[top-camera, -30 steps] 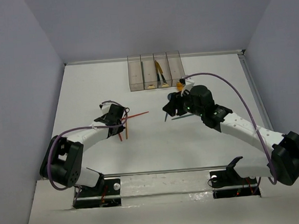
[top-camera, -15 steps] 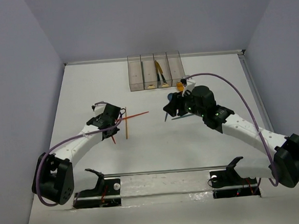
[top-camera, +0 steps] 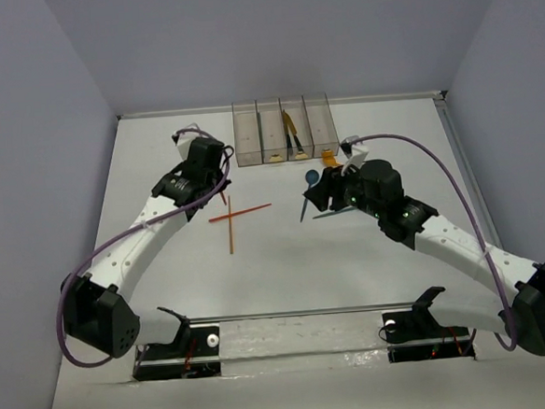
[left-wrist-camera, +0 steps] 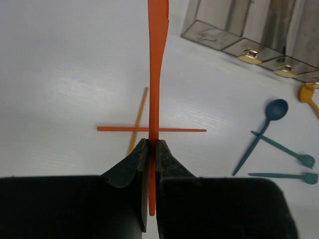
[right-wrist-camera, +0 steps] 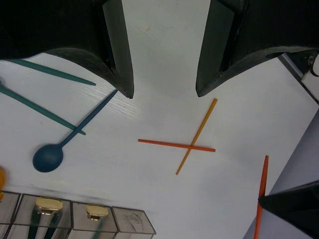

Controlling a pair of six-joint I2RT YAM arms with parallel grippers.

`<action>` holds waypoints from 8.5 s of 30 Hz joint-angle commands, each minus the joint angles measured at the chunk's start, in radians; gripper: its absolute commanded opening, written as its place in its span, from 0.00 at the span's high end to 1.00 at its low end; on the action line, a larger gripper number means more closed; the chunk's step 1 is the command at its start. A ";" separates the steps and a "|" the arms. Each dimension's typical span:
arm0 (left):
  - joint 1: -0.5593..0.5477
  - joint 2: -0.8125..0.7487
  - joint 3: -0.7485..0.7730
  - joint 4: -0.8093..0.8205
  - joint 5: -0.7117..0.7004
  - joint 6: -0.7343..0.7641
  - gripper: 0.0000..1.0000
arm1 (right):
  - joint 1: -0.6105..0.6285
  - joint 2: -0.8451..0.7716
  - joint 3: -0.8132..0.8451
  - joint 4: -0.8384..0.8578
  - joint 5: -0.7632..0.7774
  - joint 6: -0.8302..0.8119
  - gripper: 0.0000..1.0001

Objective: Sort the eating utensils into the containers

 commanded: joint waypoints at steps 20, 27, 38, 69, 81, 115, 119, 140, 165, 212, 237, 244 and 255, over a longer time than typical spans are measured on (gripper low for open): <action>-0.101 0.956 1.143 0.214 0.229 0.178 1.00 | 0.010 -0.341 -0.151 -0.160 0.204 0.058 0.41; -0.101 1.142 1.280 0.300 0.248 0.143 1.00 | 0.010 -0.355 -0.153 -0.188 0.204 0.045 0.41; -0.092 1.235 1.280 0.361 0.242 0.098 1.00 | 0.010 -0.369 -0.173 -0.203 0.204 0.038 0.41; -0.083 0.729 1.144 0.396 0.288 0.241 0.21 | 0.010 -0.162 -0.032 -0.197 0.233 -0.010 0.42; -0.083 -0.195 0.144 0.493 0.188 0.285 0.01 | 0.044 0.122 0.097 -0.136 0.106 0.027 0.38; -0.083 -0.880 -0.385 0.338 0.170 0.402 0.01 | 0.308 1.053 0.832 -0.174 0.463 0.377 0.25; -0.083 -0.877 -0.385 0.338 0.170 0.404 0.01 | 0.308 1.085 0.864 -0.194 0.474 0.377 0.25; -0.083 -0.832 -0.383 0.337 0.127 0.407 0.01 | 0.299 1.203 1.019 -0.361 0.558 0.216 0.44; -0.074 -0.862 -0.385 0.335 0.156 0.407 0.01 | 0.299 1.256 1.085 -0.512 0.578 0.156 0.66; -0.074 -0.900 -0.385 0.324 0.090 0.408 0.01 | 0.038 0.912 0.962 -0.228 0.207 0.036 1.00; -0.064 -0.855 -0.386 0.332 0.091 0.413 0.01 | -0.052 1.317 1.582 -0.251 0.096 0.153 0.36; -0.055 -0.840 -0.383 0.331 0.081 0.413 0.01 | 0.042 1.014 1.094 -0.115 0.084 0.076 0.35; -0.017 -0.814 -0.383 0.331 0.102 0.414 0.01 | 0.326 0.895 0.732 -0.185 0.332 0.085 0.25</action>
